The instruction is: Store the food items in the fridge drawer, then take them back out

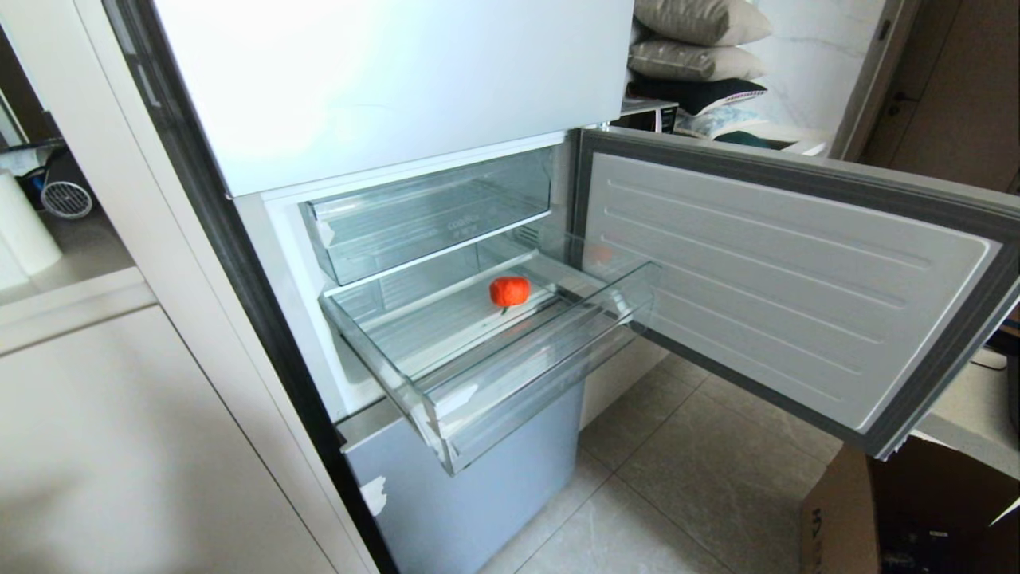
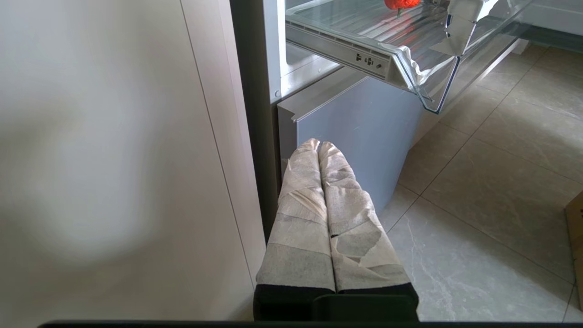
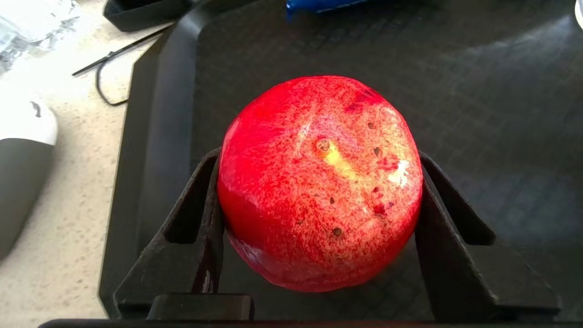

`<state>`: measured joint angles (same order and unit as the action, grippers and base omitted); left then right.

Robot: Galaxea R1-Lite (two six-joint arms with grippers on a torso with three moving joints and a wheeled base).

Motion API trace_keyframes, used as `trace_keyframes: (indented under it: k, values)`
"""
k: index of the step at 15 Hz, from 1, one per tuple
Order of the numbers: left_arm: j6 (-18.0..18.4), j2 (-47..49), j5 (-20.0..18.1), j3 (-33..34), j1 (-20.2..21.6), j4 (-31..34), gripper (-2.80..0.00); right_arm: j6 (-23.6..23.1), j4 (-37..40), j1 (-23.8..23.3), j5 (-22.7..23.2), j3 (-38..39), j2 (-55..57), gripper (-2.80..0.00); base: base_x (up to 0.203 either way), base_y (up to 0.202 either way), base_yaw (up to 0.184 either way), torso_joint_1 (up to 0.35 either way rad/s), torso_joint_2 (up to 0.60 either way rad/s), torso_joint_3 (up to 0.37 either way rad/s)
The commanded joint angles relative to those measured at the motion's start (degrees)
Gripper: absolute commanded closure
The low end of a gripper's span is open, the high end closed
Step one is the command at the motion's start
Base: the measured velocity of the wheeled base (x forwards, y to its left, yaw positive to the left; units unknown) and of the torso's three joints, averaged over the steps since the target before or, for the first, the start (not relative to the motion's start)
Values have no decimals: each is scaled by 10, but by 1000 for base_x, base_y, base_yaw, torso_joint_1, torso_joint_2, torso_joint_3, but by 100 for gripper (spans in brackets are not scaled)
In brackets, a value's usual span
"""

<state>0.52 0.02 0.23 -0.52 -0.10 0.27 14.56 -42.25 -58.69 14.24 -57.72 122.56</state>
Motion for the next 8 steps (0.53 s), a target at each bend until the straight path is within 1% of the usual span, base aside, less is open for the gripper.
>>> trace_keyframes:
  k: [1,8]
  values:
    - [0,0,0,0,0,0,0,2,-2,1,1,-3,6,-280,0,0,0,0,0,0]
    - [0,0,0,0,0,0,0,3,-2,-3,1,1,-5,-280,0,0,0,0,0,0]
